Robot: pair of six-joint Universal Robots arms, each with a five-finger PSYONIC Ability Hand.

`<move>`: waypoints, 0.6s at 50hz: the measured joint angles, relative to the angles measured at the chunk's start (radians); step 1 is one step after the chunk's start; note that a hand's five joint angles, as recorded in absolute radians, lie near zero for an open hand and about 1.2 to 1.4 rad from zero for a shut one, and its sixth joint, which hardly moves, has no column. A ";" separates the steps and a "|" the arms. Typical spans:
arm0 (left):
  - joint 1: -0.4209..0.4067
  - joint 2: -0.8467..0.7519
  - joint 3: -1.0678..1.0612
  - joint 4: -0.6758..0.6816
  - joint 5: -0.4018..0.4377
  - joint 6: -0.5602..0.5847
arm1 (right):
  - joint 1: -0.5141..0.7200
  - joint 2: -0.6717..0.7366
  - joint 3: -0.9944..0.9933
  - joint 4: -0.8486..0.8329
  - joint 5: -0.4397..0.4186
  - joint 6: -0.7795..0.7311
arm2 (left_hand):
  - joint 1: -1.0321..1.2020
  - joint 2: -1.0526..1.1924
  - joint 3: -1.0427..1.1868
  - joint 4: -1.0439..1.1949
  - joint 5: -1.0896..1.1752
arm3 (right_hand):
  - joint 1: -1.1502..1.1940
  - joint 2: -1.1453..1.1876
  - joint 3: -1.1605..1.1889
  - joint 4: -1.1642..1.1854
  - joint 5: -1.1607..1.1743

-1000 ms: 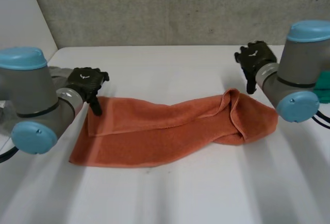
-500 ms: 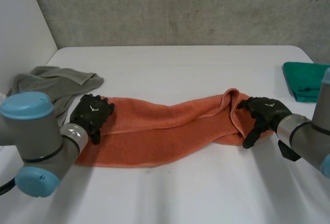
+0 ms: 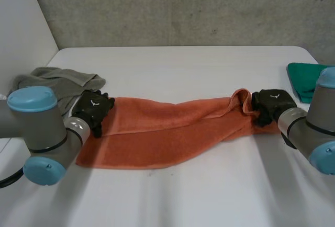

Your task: Fold the laundry.

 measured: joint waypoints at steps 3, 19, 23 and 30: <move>0.002 -0.010 0.011 0.000 0.001 0.001 | -0.002 -0.032 0.004 0.006 -0.006 -0.006 | 0.000 0.007 0.005 0.010 0.009 | 0.000 0.000 0.000 0.000 0.000; 0.006 -0.082 0.084 -0.012 0.079 0.001 | -0.026 -0.149 0.021 0.194 -0.120 -0.122 | 0.085 0.078 0.082 0.082 0.084 | 0.000 0.009 0.012 0.000 0.015; -0.002 -0.106 0.106 -0.015 0.103 0.000 | -0.026 -0.155 0.023 0.208 -0.130 -0.123 | 0.085 0.082 0.083 0.083 0.087 | 0.000 0.009 0.014 0.000 0.018; -0.008 -0.126 0.129 -0.016 0.103 -0.001 | -0.027 -0.158 0.025 0.203 -0.130 -0.121 | 0.126 0.116 0.120 0.121 0.111 | 0.000 0.009 0.014 0.000 0.018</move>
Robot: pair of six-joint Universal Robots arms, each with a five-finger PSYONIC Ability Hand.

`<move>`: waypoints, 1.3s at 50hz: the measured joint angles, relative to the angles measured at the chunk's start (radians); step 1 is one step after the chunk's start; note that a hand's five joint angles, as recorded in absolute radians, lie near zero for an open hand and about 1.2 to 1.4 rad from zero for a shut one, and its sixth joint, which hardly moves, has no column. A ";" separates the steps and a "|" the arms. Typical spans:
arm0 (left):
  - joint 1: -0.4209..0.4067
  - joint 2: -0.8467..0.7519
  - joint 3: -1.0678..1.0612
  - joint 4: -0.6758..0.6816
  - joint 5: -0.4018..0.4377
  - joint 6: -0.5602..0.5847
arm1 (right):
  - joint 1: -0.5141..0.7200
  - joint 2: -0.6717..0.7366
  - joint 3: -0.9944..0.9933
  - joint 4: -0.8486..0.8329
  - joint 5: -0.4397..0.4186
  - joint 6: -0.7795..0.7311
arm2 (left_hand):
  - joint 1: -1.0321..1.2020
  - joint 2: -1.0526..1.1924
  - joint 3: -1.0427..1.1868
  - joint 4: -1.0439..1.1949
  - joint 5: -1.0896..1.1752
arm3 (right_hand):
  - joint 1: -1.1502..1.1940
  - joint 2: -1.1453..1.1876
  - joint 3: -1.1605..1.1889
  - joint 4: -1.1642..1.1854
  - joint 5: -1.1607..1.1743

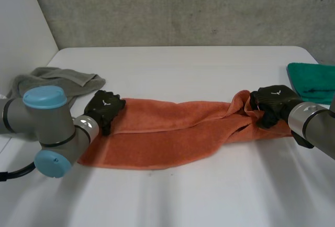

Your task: Fold the laundry.

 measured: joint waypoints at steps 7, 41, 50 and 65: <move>0.000 -0.001 0.015 -0.006 0.000 -0.037 | -0.001 0.000 0.002 -0.006 0.000 0.000 | 0.419 0.396 0.381 0.385 0.370 | 0.000 0.000 0.000 0.000 0.000; 0.042 0.393 -0.035 -0.282 0.004 -0.228 | -0.042 -0.099 -0.332 0.439 -0.012 -0.303 | 0.677 0.737 0.726 0.735 0.685 | 0.044 0.017 0.000 0.000 0.040; 0.057 0.456 -0.064 -0.346 0.004 -0.250 | -0.072 -0.078 -0.414 0.602 -0.012 -0.413 | 0.677 0.737 0.726 0.735 0.685 | 0.044 0.017 0.000 0.000 0.040; 0.050 0.163 0.218 -0.231 -0.058 -0.232 | -0.042 0.177 -0.569 0.322 0.041 -0.409 | 0.677 0.738 0.727 0.738 0.685 | 0.044 0.017 0.000 0.000 0.042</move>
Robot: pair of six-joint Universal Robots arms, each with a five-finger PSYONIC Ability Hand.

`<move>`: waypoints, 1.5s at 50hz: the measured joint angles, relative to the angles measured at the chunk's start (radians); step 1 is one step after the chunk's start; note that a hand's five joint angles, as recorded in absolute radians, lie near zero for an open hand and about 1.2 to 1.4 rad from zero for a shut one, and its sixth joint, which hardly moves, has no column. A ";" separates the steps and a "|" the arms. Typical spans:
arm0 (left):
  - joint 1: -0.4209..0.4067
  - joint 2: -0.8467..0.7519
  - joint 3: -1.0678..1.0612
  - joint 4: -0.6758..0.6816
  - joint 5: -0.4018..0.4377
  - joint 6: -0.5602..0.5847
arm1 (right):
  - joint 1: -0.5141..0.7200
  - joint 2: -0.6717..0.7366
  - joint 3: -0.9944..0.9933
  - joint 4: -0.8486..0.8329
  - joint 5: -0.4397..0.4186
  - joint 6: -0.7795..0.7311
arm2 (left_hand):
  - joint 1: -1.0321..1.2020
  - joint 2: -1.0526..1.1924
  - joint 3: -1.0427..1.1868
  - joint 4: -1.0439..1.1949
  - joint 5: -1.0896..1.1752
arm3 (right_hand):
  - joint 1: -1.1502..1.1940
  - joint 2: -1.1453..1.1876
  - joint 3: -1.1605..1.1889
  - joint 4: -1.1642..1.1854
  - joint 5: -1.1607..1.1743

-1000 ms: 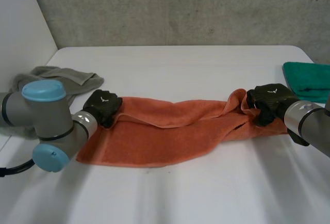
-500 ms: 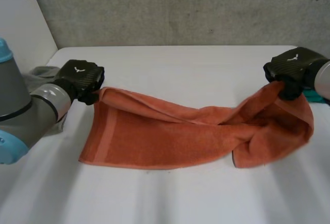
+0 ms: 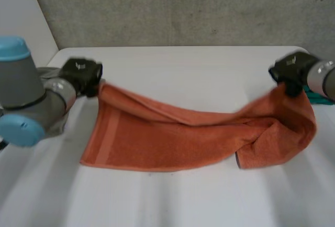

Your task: Fold the laundry.

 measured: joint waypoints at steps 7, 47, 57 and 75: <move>-0.015 -0.051 0.343 0.227 -0.064 -0.004 | 0.081 0.001 -0.211 -0.484 0.027 0.091 | 0.000 0.001 0.001 0.000 0.000 | 0.010 0.000 0.000 0.000 0.001; -0.086 0.470 -0.466 0.367 0.142 -0.053 | 0.114 0.062 0.124 -0.376 -0.007 0.327 | 0.000 0.002 0.003 0.001 0.000 | -0.776 -0.950 -0.969 -0.953 -0.927; -0.156 0.792 -0.580 0.229 0.191 -0.059 | 0.195 0.148 -0.031 -0.370 -0.123 0.323 | 0.000 0.003 0.003 0.001 0.000 | -0.776 -0.950 -0.969 -0.953 -0.927; -0.197 1.006 -0.624 0.151 0.195 -0.063 | 0.372 0.507 -0.356 -0.333 -0.273 0.318 | 0.000 0.003 0.003 0.001 0.000 | -0.432 -0.537 -0.556 -0.558 -0.548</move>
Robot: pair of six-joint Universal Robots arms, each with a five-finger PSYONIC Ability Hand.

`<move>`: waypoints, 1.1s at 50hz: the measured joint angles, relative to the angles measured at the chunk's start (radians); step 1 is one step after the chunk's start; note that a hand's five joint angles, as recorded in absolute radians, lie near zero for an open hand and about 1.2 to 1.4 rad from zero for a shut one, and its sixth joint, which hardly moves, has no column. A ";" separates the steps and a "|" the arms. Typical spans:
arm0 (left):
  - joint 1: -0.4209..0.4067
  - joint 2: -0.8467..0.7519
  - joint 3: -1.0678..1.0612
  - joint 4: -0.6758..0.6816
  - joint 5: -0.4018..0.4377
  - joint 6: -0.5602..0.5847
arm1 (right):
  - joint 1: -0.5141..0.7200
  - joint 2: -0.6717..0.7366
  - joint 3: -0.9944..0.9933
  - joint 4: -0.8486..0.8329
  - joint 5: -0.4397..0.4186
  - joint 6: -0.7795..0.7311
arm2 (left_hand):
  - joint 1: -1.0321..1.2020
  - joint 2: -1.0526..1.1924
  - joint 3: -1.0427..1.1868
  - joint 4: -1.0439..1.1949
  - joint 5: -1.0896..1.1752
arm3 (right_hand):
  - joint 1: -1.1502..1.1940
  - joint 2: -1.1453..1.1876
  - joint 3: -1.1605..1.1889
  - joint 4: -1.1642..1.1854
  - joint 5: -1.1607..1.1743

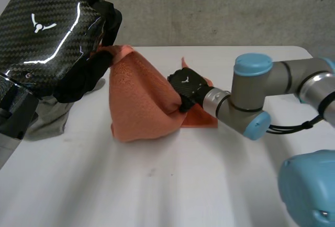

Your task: Fold the laundry.

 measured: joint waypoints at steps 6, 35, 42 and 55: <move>0.014 -0.030 0.004 0.007 -0.010 0.003 | 0.007 0.032 -0.147 0.039 0.211 -0.014 | 0.000 0.000 0.000 0.000 0.000 | 0.441 0.540 0.552 0.555 0.534; 0.140 -0.512 0.146 0.006 -0.178 0.009 | -0.137 -0.827 0.454 0.485 0.259 -0.299 | 0.000 0.000 0.000 0.000 0.000 | 0.441 0.540 0.554 0.558 0.538; 0.108 -0.786 0.326 0.004 -0.222 0.018 | -0.133 -0.603 0.401 0.560 0.290 -0.388 | 0.000 0.000 0.000 0.000 0.000 | 0.441 0.540 0.554 0.558 0.541; 0.089 -1.044 0.834 0.141 -0.269 0.113 | -0.124 -0.346 -0.021 0.131 0.420 -0.300 | 0.000 0.001 0.001 0.000 0.000 | 0.441 0.540 0.555 0.558 0.541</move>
